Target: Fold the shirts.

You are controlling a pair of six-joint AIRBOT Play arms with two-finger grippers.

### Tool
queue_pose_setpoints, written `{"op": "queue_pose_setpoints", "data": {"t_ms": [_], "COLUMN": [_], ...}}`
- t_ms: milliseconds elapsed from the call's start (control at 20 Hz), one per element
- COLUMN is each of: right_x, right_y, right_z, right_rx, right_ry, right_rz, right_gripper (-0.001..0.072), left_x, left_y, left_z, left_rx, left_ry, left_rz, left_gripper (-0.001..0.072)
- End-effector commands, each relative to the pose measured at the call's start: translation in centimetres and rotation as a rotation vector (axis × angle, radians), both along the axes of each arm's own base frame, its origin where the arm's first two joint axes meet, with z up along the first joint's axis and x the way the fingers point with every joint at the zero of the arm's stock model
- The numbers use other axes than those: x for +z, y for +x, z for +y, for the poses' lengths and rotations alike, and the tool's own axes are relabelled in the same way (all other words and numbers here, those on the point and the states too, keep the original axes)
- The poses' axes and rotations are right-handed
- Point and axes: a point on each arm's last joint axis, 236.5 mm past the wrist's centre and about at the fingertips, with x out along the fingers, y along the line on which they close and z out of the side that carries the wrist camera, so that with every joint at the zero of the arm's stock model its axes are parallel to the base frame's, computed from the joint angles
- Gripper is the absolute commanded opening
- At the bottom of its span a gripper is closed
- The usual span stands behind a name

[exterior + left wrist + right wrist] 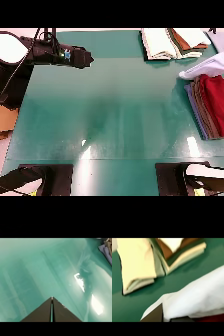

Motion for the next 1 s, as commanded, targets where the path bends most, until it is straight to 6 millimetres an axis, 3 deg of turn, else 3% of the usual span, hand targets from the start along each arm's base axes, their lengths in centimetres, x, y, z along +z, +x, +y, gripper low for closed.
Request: {"op": "queue_pose_setpoints", "data": {"t_ms": [0, 150, 350, 550, 650, 800, 950], "right_x": [5.4, 8.3, 8.7, 6.3, 5.4, 1.1, -3.8], "right_y": [0.2, -0.6, -2.4, -5.7, -8.1, -13.4, -18.8], "right_z": [-1.1, -1.3, -1.4, -1.9, -3.3, -5.2, -5.3], "right_rx": [-0.015, -0.006, 0.025, 0.09, 0.045, -0.042, -0.104], "right_ry": [-0.119, -0.191, -0.207, -0.235, -0.245, -0.272, -0.234], "right_rz": [-0.102, -0.115, -0.068, 0.058, 0.116, 0.302, 0.458], "right_gripper": [0.0019, 0.0019, 0.0019, 0.0019, 0.0019, 0.0019, 0.002], "left_x": [-0.4, -0.4, -0.4, -0.6, -0.6, -0.7, -0.8], "left_y": [-0.3, -0.3, -0.4, -0.4, -0.4, -0.5, -0.5], "left_z": [0.0, 0.0, 0.1, 0.1, 0.2, 0.2, 0.2], "left_rx": [-0.006, -0.006, -0.006, -0.012, -0.012, -0.013, -0.027], "left_ry": [0.009, 0.009, 0.012, 0.024, 0.025, 0.029, 0.045], "left_rz": [0.02, 0.02, 0.02, 0.02, 0.02, 0.022, 0.009], "left_gripper": [0.0029, 0.0029, 0.0029, 0.0029, 0.0029, 0.0029, 0.0029]}}
